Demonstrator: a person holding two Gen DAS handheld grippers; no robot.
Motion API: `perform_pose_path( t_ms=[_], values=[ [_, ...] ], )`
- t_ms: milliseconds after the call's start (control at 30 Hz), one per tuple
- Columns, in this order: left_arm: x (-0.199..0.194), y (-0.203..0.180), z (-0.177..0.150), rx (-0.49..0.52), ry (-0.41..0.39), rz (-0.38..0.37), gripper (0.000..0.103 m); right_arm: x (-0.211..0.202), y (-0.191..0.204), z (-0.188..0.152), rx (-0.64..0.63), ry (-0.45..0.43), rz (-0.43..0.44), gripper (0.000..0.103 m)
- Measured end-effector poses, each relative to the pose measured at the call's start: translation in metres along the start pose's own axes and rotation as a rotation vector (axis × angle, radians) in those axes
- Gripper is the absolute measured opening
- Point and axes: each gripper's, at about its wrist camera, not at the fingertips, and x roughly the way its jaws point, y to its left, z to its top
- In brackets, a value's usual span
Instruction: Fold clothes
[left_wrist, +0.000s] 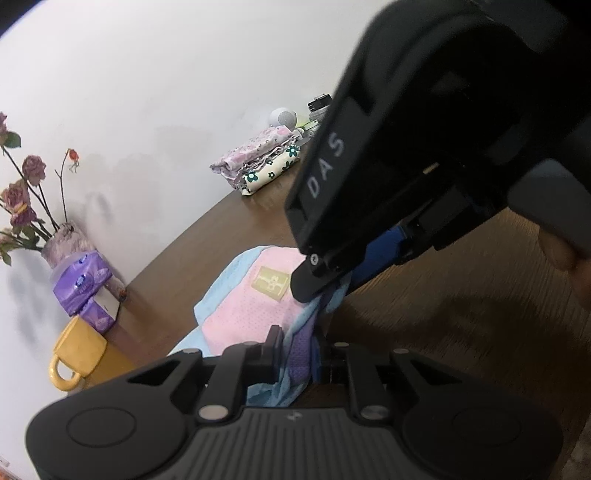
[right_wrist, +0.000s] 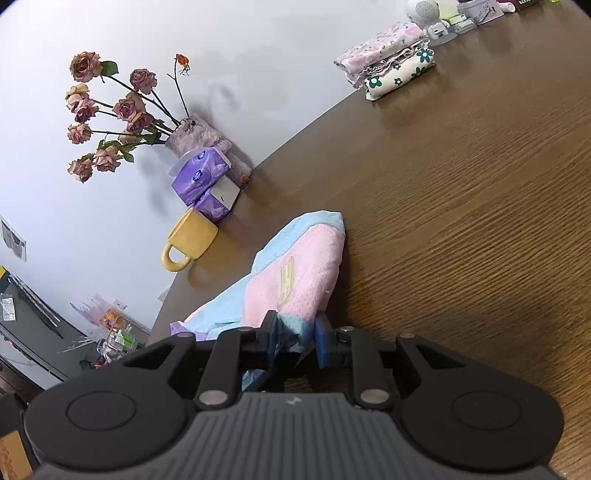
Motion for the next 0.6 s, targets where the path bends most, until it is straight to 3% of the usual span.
perform_pose_path(
  t_ms=[533,600],
  values=[
    [0.01,0.019,-0.002,-0.079,-0.001,-0.046,0.014,-0.001,0.003,-0.008,-0.031,-0.021,-0.032,0.025],
    [0.01,0.02,-0.003,-0.09,-0.003,-0.052,0.013,-0.001,0.002,-0.008,-0.025,-0.027,-0.034,0.037]
  ],
)
